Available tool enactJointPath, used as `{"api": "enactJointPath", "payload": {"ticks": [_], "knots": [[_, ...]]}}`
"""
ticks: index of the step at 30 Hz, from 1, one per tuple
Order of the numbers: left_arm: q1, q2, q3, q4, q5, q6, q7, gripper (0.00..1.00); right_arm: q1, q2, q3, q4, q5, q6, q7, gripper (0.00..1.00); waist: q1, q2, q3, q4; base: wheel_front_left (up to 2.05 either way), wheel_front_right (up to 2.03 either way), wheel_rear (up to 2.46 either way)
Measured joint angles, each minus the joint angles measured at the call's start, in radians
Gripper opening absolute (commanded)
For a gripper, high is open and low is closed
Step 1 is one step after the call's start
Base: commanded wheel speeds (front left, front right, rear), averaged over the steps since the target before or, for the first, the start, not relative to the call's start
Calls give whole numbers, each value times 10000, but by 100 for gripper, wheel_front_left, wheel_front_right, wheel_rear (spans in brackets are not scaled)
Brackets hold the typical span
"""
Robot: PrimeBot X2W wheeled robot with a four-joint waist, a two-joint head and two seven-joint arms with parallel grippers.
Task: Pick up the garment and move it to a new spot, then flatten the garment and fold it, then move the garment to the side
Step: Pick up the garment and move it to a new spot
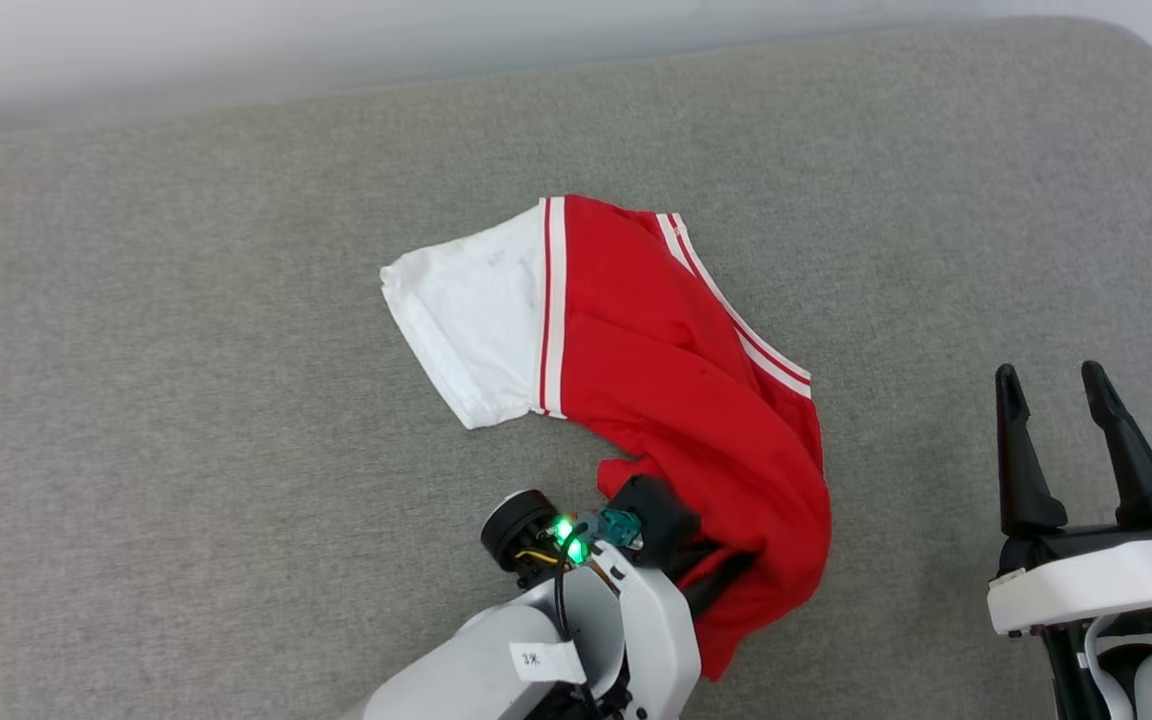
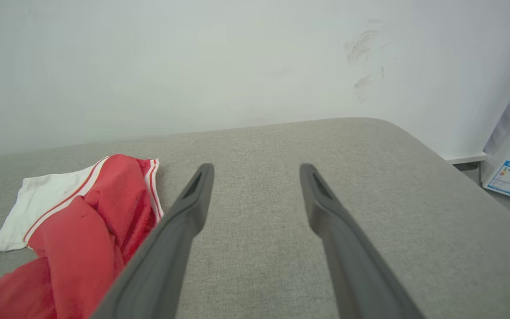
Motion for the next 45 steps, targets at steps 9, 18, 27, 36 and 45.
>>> {"api": "enactJointPath", "payload": {"ticks": [9,18,27,36,45], "knots": [[81,-102,328,-600,435,349,-2079,100,283,-2,-63,-77,-297,0,334,100,-1,0,-952,463,0,0,0],[754,182,1781,-959,407,1547,-3584,100,663,0,86,-382,-476,0,790,100,-2,0,-1764,1070,0,0,0],[1891,566,4077,-1574,648,2330,-3747,100,1182,0,203,-621,-550,0,1106,100,-2,0,-2322,1464,0,0,0],[3488,1078,6071,-1766,1064,2619,-3758,100,1591,0,284,-738,-523,0,1269,100,-3,0,-2689,1637,0,0,0],[4477,1432,6636,-1758,1580,2706,-3758,100,1653,0,313,-863,-499,0,1323,100,-3,0,-2806,1630,0,0,0]]}}
